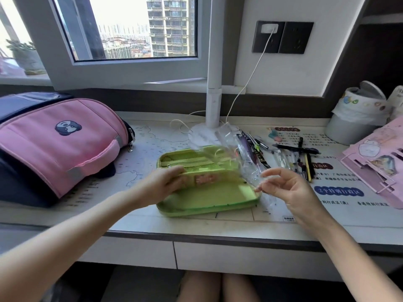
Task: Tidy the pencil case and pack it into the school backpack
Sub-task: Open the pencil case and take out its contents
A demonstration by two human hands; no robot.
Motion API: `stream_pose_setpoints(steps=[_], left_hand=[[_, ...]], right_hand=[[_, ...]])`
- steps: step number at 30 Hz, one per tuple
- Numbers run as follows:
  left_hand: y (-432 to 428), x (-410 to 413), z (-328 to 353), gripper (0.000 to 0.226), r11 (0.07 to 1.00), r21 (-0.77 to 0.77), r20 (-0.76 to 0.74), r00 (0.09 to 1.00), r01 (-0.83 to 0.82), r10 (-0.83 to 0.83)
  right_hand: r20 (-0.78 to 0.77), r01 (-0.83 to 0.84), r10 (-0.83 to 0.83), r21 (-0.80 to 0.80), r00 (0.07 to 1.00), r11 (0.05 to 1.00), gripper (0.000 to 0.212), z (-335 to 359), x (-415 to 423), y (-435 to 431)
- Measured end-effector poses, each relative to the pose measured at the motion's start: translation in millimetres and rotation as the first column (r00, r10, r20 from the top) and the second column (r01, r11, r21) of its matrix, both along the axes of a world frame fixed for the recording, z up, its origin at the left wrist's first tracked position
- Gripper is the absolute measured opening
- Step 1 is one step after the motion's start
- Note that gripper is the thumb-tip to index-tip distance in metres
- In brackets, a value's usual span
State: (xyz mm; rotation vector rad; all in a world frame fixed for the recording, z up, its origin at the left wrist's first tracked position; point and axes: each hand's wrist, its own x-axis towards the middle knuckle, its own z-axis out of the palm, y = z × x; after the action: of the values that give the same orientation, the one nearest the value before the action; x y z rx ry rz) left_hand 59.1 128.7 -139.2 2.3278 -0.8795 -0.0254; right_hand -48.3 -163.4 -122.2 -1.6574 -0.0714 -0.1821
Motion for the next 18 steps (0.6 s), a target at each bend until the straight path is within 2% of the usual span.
stream_pose_setpoints(steps=[2,4,7,10,14,15,18], left_hand=[[-0.6,1.2,-3.6,0.009,0.949,-0.263,-0.242,0.964,-0.173,0.109],[-2.2,3.1,-4.8,0.004,0.872,-0.374,-0.426,0.894,-0.316,0.142],[-2.8,7.2,-3.0,0.011,0.836,-0.420,-0.507,0.855,-0.353,0.106],[-3.2,11.0,-2.2,0.015,0.806,-0.451,-0.566,0.821,-0.383,0.074],[-4.8,11.8,-1.7,0.014,0.771,-0.498,-0.601,0.799,-0.397,0.024],[-5.3,11.5,-2.3,0.015,0.765,-0.502,-0.601,0.799,-0.403,0.026],[-10.3,8.6,-2.0,0.016,0.738,-0.500,-0.610,0.790,-0.453,0.071]], right_hand=[[0.030,0.002,0.002,-0.147,1.000,0.989,0.016,7.4,2.7,-2.8],[0.076,0.034,-0.004,-0.388,0.997,0.921,0.012,12.7,9.6,-4.6],[0.083,0.014,0.047,-0.614,0.995,0.790,0.014,15.0,24.0,-0.4],[0.013,-0.081,0.128,-0.710,0.992,0.699,0.015,9.7,37.3,14.2],[-0.071,-0.135,0.125,-0.763,0.990,0.632,0.013,7.6,51.1,25.6],[-0.102,-0.155,0.123,-0.803,0.987,0.576,0.012,8.3,53.7,26.2],[-0.119,-0.149,0.125,-0.951,0.985,0.270,0.020,7.2,54.5,28.3]])
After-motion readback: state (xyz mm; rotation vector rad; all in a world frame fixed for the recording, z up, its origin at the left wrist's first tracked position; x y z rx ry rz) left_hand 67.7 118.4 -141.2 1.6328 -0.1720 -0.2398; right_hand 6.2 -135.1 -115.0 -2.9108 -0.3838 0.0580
